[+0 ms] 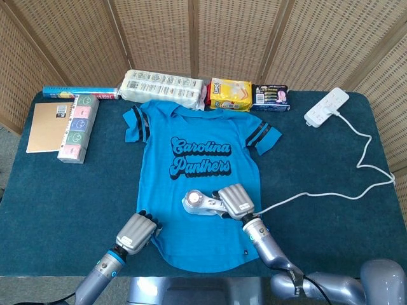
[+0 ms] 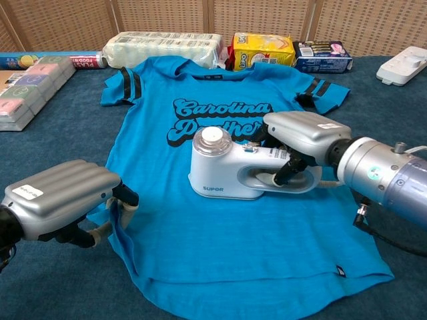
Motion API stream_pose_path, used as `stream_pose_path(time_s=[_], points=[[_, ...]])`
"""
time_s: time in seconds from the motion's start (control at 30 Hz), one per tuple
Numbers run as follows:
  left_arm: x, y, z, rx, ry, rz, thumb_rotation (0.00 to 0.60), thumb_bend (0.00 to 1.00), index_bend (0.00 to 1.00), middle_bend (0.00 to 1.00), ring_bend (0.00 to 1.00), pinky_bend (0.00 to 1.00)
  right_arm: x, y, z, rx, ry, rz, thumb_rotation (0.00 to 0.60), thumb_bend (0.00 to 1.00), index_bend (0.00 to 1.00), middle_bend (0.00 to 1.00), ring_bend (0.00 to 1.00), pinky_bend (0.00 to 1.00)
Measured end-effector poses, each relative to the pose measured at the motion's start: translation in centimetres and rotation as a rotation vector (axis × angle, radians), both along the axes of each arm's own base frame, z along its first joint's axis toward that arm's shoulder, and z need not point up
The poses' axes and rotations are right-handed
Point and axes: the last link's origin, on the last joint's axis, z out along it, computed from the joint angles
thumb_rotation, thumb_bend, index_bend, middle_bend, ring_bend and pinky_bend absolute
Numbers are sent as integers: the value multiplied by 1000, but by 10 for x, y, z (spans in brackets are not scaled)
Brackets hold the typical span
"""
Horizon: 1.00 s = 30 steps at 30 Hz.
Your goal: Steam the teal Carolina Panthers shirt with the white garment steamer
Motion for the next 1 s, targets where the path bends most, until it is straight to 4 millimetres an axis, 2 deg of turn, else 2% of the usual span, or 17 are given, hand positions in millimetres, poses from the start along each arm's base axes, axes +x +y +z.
stream_pose_path(time_s=[0.47,1.0], points=[[2,-1,-2,-1,0,-4,600,489,630,621,484,365,-26,-1,22,-35,79,5,600,366,685,744,835,838],[2,1,-2,3,-6,0,600,488,630,621,484,365,-6,-5,12,4,90,56,600,366,684,743,835,838]])
